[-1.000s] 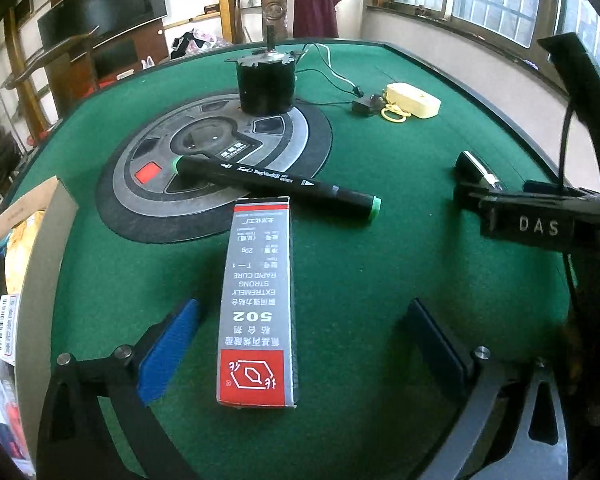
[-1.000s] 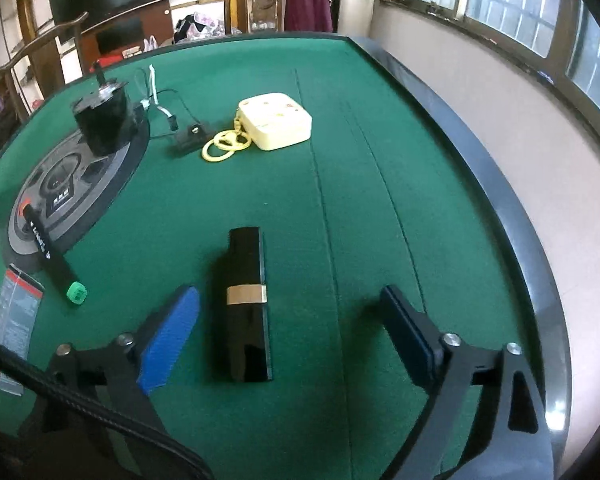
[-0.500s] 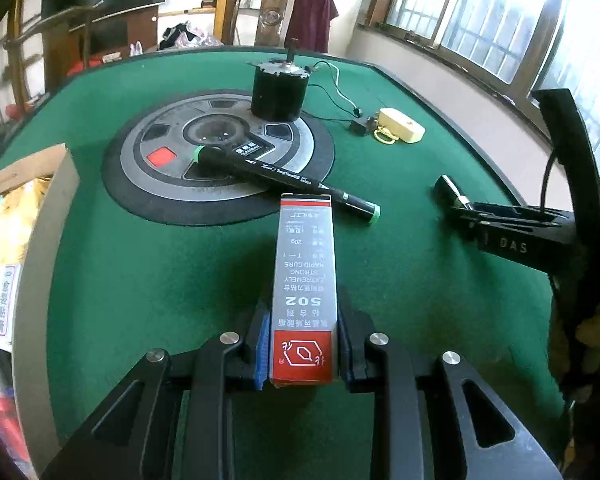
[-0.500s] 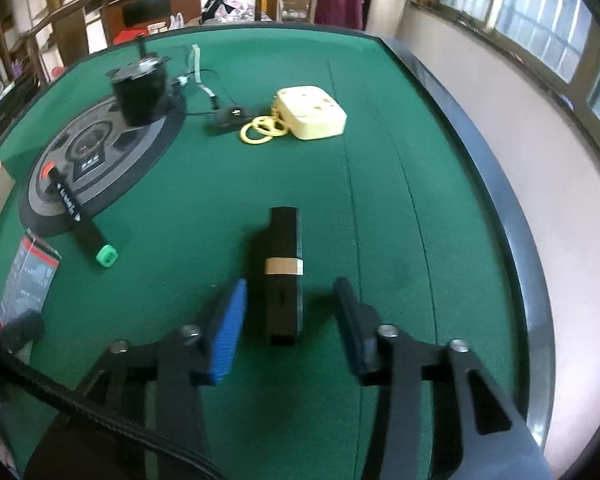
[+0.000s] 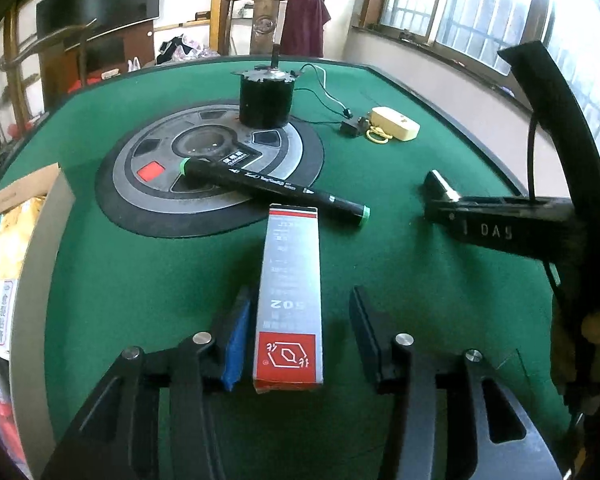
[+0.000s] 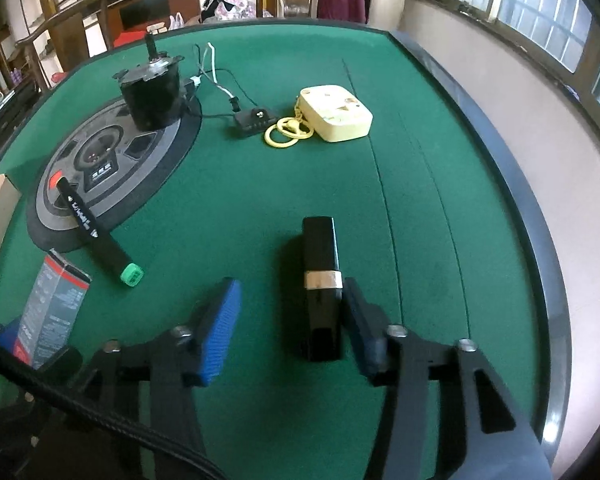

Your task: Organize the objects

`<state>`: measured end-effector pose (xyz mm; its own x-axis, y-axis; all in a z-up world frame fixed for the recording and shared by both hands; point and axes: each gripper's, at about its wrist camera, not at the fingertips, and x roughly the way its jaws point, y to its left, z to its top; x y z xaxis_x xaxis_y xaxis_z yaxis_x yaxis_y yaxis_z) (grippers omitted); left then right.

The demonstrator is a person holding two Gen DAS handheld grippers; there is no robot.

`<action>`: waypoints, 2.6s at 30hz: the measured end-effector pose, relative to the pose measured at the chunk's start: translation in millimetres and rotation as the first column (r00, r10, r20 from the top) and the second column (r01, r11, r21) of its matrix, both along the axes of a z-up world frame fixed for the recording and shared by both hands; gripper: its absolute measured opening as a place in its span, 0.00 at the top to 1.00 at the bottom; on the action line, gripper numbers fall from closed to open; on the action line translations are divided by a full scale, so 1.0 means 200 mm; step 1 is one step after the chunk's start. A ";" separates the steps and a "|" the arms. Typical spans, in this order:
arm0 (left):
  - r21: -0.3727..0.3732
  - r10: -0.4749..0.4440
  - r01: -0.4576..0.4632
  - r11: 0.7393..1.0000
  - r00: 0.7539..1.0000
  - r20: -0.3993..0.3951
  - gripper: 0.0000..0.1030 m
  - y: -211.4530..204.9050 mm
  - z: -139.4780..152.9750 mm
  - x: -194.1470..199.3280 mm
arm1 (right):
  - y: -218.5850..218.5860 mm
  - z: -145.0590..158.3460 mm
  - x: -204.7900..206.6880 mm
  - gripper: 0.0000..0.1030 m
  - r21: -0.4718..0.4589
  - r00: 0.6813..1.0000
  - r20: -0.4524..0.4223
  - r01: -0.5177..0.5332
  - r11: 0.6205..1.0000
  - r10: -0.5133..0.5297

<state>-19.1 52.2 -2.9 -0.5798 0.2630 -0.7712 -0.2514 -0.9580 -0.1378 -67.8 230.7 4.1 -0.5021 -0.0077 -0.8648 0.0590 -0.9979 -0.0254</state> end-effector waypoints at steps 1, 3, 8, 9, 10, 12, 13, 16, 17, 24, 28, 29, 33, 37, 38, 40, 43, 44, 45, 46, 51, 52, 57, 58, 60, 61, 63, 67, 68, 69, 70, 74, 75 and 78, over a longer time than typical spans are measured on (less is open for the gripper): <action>-0.006 0.010 -0.010 1.000 1.000 -0.001 0.69 -0.01 0.00 0.00 | -0.01 0.00 0.01 0.75 0.004 1.000 -0.002 -0.008 1.000 0.008; -0.025 0.017 -0.017 1.000 1.000 -0.003 0.78 -0.01 0.00 0.00 | -0.03 0.00 0.02 0.83 0.015 1.000 -0.007 -0.016 1.000 0.016; 0.042 0.003 -0.005 0.999 0.999 0.041 0.78 -0.06 0.01 0.01 | -0.05 0.00 0.06 0.86 0.011 1.000 -0.009 -0.014 1.000 0.014; 0.052 0.006 -0.009 0.999 0.999 0.047 0.78 -0.07 0.01 0.02 | -0.05 0.00 0.06 0.86 0.008 1.000 -0.008 -0.012 1.000 0.012; 0.060 0.007 -0.010 0.998 0.999 0.052 0.78 -0.08 0.01 0.02 | -0.05 0.00 0.07 0.86 0.005 1.000 -0.007 -0.011 1.000 0.011; 0.076 0.007 -0.012 0.997 0.998 0.061 0.78 -0.10 0.01 0.03 | -0.04 0.00 0.08 0.86 -0.003 1.000 -0.004 -0.007 1.000 0.007; 0.083 0.006 -0.012 0.997 0.998 0.063 0.78 -0.10 0.01 0.04 | -0.03 0.00 0.09 0.86 -0.007 1.000 -0.003 -0.004 1.000 0.004; 0.089 0.001 -0.006 0.996 0.999 0.054 0.78 -0.10 0.03 0.08 | -0.03 0.00 0.12 0.86 -0.013 1.000 -0.001 -0.003 1.000 0.003; 0.089 -0.001 -0.003 0.996 0.999 0.047 0.78 -0.10 0.04 0.09 | -0.03 0.00 0.13 0.86 -0.015 1.000 -0.001 -0.003 1.000 0.003; 0.088 -0.017 0.014 0.996 0.999 0.033 0.78 -0.09 0.09 0.17 | -0.01 0.01 0.22 0.86 -0.046 1.000 0.002 0.003 0.999 -0.003; 0.098 -0.020 0.017 0.995 0.999 0.030 0.78 -0.09 0.11 0.21 | 0.01 0.01 0.26 0.86 -0.063 1.000 0.001 0.012 0.998 -0.011; 0.099 -0.020 0.017 0.995 0.999 0.028 0.78 -0.09 0.12 0.23 | 0.01 0.01 0.27 0.86 -0.066 1.000 0.000 0.012 0.998 -0.012; 0.098 -0.020 0.018 0.995 1.000 0.020 0.78 -0.09 0.14 0.26 | 0.01 0.03 0.32 0.86 -0.077 1.000 -0.006 0.013 0.997 -0.013; 0.095 -0.020 0.019 0.995 1.000 0.012 0.78 -0.10 0.15 0.30 | 0.00 0.05 0.37 0.86 -0.080 1.000 -0.017 0.011 0.997 -0.013; 0.097 -0.020 0.019 0.995 1.000 0.011 0.78 -0.10 0.15 0.31 | 0.00 0.05 0.38 0.86 -0.083 1.000 -0.020 0.011 0.997 -0.013; 0.100 -0.020 0.019 0.995 1.000 0.008 0.78 -0.11 0.16 0.32 | -0.01 0.07 0.40 0.86 -0.086 1.000 -0.025 0.009 0.996 -0.011; 0.106 -0.018 0.017 0.994 1.000 0.003 0.78 -0.12 0.17 0.35 | -0.03 0.08 0.43 0.86 -0.087 0.999 -0.033 0.005 0.996 -0.008; 0.108 -0.017 0.016 0.994 1.000 0.001 0.78 -0.12 0.17 0.36 | -0.03 0.09 0.44 0.86 -0.088 0.999 -0.036 0.003 0.996 -0.006; 0.110 -0.016 0.016 0.994 1.000 -0.001 0.78 -0.13 0.18 0.37 | -0.04 0.10 0.45 0.86 -0.089 0.999 -0.039 0.000 0.996 -0.004; 0.113 -0.017 0.017 0.993 1.000 -0.002 0.78 -0.13 0.18 0.38 | -0.05 0.10 0.46 0.86 -0.088 0.999 -0.041 -0.002 0.996 -0.002; 0.129 -0.014 0.015 0.991 1.000 -0.013 0.78 -0.17 0.20 0.41 | -0.10 0.13 0.49 0.86 -0.085 0.998 -0.054 -0.018 0.996 0.014; 0.134 -0.012 0.014 0.991 1.000 -0.015 0.78 -0.19 0.21 0.42 | -0.11 0.14 0.50 0.86 -0.083 0.998 -0.055 -0.022 0.996 0.018; 0.148 -0.003 0.006 0.989 1.000 -0.020 0.78 -0.24 0.22 0.46 | -0.18 0.17 0.53 0.86 -0.079 0.997 -0.069 -0.043 0.996 0.038; 0.152 0.001 0.002 0.988 1.000 -0.021 0.78 -0.25 0.22 0.47 | -0.19 0.17 0.54 0.86 -0.078 0.997 -0.071 -0.048 0.996 0.043; 0.157 0.006 -0.003 0.988 1.000 -0.022 0.78 -0.28 0.22 0.48 | -0.22 0.19 0.55 0.86 -0.071 0.995 -0.081 -0.060 0.996 0.054; 0.159 0.009 -0.006 0.987 1.000 -0.022 0.78 -0.29 0.22 0.48 | -0.25 0.20 0.56 0.86 -0.060 0.994 -0.087 -0.068 0.996 0.062; 0.166 0.017 -0.013 0.986 1.000 -0.023 0.78 -0.32 0.22 0.49 | -0.28 0.20 0.57 0.86 -0.044 0.993 -0.090 -0.078 0.996 0.074; 0.179 0.034 -0.029 0.983 0.999 -0.021 0.78 -0.37 0.21 0.51 | -0.28 0.22 0.56 0.86 -0.052 0.994 -0.098 -0.051 0.997 0.045; 0.181 0.035 -0.031 0.983 0.999 -0.020 0.78 -0.38 0.20 0.51 | -0.26 0.21 0.55 0.85 -0.064 0.995 -0.095 -0.039 0.997 0.033; 0.183 0.037 -0.034 0.983 0.999 -0.018 0.78 -0.39 0.20 0.51 | -0.25 0.21 0.55 0.83 -0.072 0.996 -0.088 -0.033 0.997 0.027; 0.186 0.039 -0.036 0.982 0.999 -0.014 0.78 -0.40 0.19 0.51 | -0.24 0.20 0.54 0.81 -0.075 0.996 -0.082 -0.028 0.997 0.022; 0.194 0.041 -0.041 0.980 0.999 0.001 0.78 -0.42 0.16 0.51 | -0.23 0.11 0.52 0.58 -0.056 0.998 -0.047 -0.040 0.998 0.037; 0.193 0.042 -0.042 0.980 0.999 0.005 0.78 -0.42 0.16 0.50 | -0.24 0.08 0.51 0.58 -0.053 0.999 -0.032 -0.046 0.998 0.044; 0.191 0.045 -0.047 0.980 0.999 0.016 0.78 -0.41 0.14 0.50 | -0.26 -0.01 0.48 0.57 -0.047 0.998 -0.005 -0.062 0.997 0.062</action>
